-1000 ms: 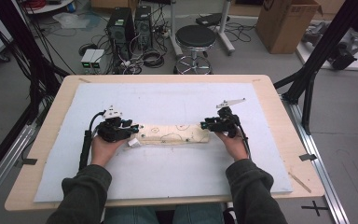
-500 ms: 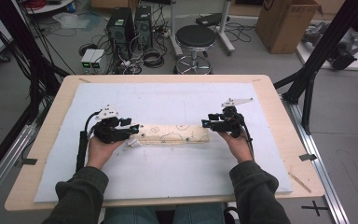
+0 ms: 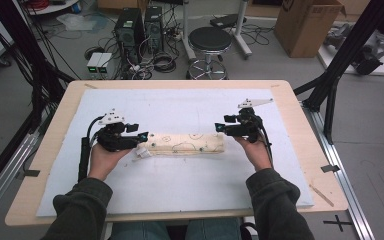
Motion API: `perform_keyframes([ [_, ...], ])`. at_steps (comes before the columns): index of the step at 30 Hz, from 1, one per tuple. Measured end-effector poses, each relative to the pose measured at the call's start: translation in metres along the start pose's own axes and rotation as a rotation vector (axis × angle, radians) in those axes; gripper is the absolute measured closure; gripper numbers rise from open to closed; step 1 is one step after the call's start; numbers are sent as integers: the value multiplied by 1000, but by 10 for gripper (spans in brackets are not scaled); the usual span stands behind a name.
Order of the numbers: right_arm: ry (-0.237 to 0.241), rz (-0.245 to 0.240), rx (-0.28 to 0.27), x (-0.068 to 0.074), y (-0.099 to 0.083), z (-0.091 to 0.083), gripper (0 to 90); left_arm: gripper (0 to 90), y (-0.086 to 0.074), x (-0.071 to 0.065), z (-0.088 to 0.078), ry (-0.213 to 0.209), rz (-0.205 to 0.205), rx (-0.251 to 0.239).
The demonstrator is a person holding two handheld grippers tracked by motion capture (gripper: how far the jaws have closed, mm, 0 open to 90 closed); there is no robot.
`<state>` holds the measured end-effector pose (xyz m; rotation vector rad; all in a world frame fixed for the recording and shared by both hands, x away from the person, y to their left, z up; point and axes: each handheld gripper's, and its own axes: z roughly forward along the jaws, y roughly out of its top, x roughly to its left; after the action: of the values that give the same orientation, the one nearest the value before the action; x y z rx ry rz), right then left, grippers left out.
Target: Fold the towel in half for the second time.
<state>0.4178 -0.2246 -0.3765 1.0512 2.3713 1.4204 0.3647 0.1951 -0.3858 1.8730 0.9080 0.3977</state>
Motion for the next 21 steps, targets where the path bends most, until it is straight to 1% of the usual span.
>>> perform_keyframes([
  [3, -2, 9, 3, 0, -1, 0, 338, 433, 0, -2, 0, -3, 1, 7],
  [4, 3, 13, 3, -1, -1, 0, 335, 429, 0, -2, 0, -7, 10, 12],
  [5, 2, 13, 4, -1, -1, -1, 329, 425, 0, -3, 0, -6, 6, 9],
  [6, -1, 11, -2, -1, -1, -2, 321, 423, 0, -3, -1, -10, 15, 17],
  [8, 2, 19, -4, 0, -1, -3, 315, 418, 0, -4, -1, -9, 12, 18],
  [11, 2, 12, -4, -1, -1, -3, 304, 411, 0, -4, -2, -9, 8, 23],
  [14, 5, 17, 3, 0, -1, -4, 291, 406, 1, -5, -2, -11, 12, 27],
  [16, 0, 8, -1, 0, -1, -4, 285, 405, 1, -6, -3, -9, 18, 30],
  [17, 1, 9, 2, 0, -1, -5, 283, 403, 1, -6, -3, -12, 15, 26],
  [18, 4, 15, 3, 1, -1, -5, 276, 399, 1, -6, -3, -14, 20, 31],
  [21, 6, 14, 2, 3, -1, -7, 251, 385, 1, -7, -4, -20, 23, 37],
])
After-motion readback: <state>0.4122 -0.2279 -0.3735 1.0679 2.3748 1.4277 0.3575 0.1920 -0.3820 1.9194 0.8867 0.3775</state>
